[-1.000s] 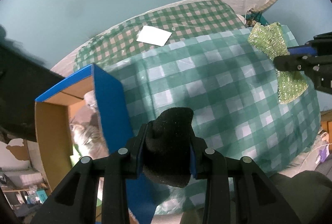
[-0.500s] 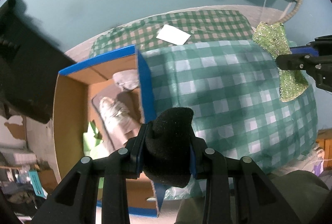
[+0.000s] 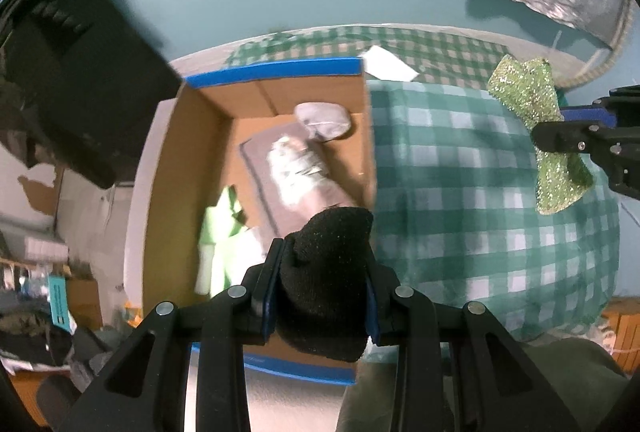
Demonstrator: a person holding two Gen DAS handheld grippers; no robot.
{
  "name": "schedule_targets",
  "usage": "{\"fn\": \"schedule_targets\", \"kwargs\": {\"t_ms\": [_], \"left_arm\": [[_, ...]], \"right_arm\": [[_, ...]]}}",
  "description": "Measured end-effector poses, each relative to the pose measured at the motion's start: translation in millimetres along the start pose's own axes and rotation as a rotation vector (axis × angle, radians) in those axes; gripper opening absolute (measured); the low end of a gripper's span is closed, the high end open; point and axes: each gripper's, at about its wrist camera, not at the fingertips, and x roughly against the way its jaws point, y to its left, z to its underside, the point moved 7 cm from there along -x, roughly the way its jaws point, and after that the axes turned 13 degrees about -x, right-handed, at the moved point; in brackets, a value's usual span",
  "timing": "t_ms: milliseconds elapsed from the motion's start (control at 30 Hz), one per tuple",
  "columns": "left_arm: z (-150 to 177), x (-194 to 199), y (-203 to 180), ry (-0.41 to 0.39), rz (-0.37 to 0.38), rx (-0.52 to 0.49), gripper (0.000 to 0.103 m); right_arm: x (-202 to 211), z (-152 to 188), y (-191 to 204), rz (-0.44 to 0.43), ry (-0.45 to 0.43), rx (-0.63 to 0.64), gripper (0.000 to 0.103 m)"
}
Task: Organize soft objects
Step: 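Lift the green scrubber with the right tool while the left tool carries the black beanie to the box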
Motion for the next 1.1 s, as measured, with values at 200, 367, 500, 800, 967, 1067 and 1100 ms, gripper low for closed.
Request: {"fn": "schedule_targets", "kwargs": {"t_ms": [200,367,500,800,967,1067,1100], "left_arm": [[15,1,26,0.008,-0.02,0.073,0.034],[30,-4,53,0.03,-0.05,0.137,0.034],[42,-8,74,0.044,-0.065,0.184,0.034],[60,-22,110,0.076,-0.087,0.251,0.034],[65,-33,123,0.094,-0.087,0.265,0.034],[66,-40,127,0.107,-0.084,0.266,0.034],[66,-43,128,0.114,-0.077,0.268,0.034]], "right_arm": [[-11,-9,36,-0.026,0.015,0.061,0.016],[-20,-18,67,-0.041,0.026,0.118,0.016],[-29,-24,90,-0.053,0.035,0.157,0.016],[-49,-34,132,-0.077,0.065,0.218,0.016],[-60,-38,150,-0.079,0.08,0.239,0.016],[-68,-41,158,-0.077,0.091,0.242,0.016],[-71,-41,160,-0.075,0.095,0.242,0.016]]}}
